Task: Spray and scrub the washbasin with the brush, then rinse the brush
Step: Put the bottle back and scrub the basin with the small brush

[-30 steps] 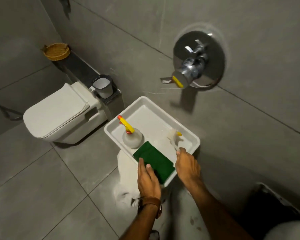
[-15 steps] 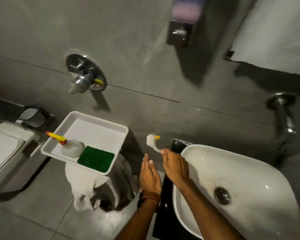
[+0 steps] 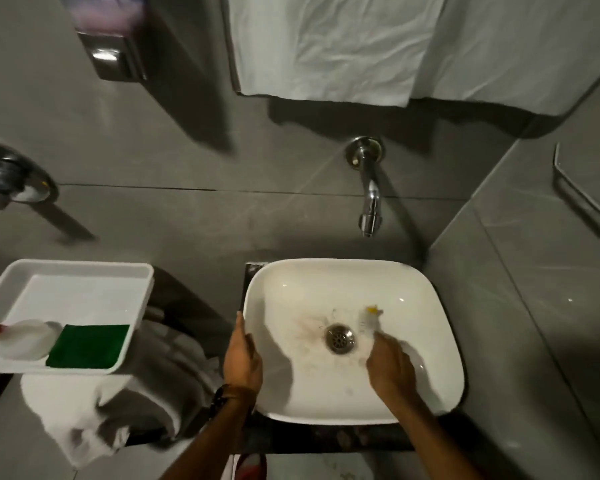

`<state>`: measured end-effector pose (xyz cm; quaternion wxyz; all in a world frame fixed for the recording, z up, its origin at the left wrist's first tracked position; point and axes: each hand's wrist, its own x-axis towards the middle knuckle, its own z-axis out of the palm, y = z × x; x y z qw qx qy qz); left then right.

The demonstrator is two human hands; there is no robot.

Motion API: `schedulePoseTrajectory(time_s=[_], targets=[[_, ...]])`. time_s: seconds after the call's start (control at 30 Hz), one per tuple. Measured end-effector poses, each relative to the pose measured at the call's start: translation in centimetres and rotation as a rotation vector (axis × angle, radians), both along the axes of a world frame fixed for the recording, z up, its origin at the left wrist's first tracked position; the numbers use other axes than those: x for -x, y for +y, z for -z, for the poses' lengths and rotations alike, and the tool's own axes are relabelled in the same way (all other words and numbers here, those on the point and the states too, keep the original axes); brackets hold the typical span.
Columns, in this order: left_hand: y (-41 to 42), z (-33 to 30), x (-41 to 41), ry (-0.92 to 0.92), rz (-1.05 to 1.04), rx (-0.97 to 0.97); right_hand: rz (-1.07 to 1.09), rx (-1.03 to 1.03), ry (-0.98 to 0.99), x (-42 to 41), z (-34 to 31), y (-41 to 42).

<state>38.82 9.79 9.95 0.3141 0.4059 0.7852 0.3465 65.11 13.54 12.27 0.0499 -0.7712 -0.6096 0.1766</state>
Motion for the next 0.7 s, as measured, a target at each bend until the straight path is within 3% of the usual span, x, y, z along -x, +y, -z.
schedulePoseTrajectory(time_s=[0.07,0.13,0.23,0.33,0.4,0.53,0.6,0.7], targets=[[-0.1,0.5,-0.1,0.021,0.013,-0.037,0.189,-0.01,0.025,-1.4,1.1,1.4],[-0.2,0.7,-0.1,0.048,0.023,-0.056,0.213,-0.011,0.08,1.4,1.2,2.4],[-0.3,0.6,-0.3,0.057,0.017,-0.072,-0.044,-0.081,0.134,10.8,0.6,1.2],[-0.3,0.1,-0.5,0.047,0.023,-0.084,-0.335,0.113,0.269,15.5,0.2,-1.1],[-0.4,0.0,-0.5,0.068,0.03,-0.066,-0.209,0.154,0.247,11.9,-0.8,0.2],[-0.2,-0.6,-0.6,0.082,0.005,-0.027,0.207,0.128,-0.021,0.7,-1.0,1.5],[-0.2,-0.7,-0.7,0.086,-0.007,-0.011,0.234,0.109,0.013,0.3,-1.0,1.0],[-0.2,-0.9,-0.7,0.082,-0.016,-0.012,0.022,0.219,0.136,6.7,-0.3,-0.2]])
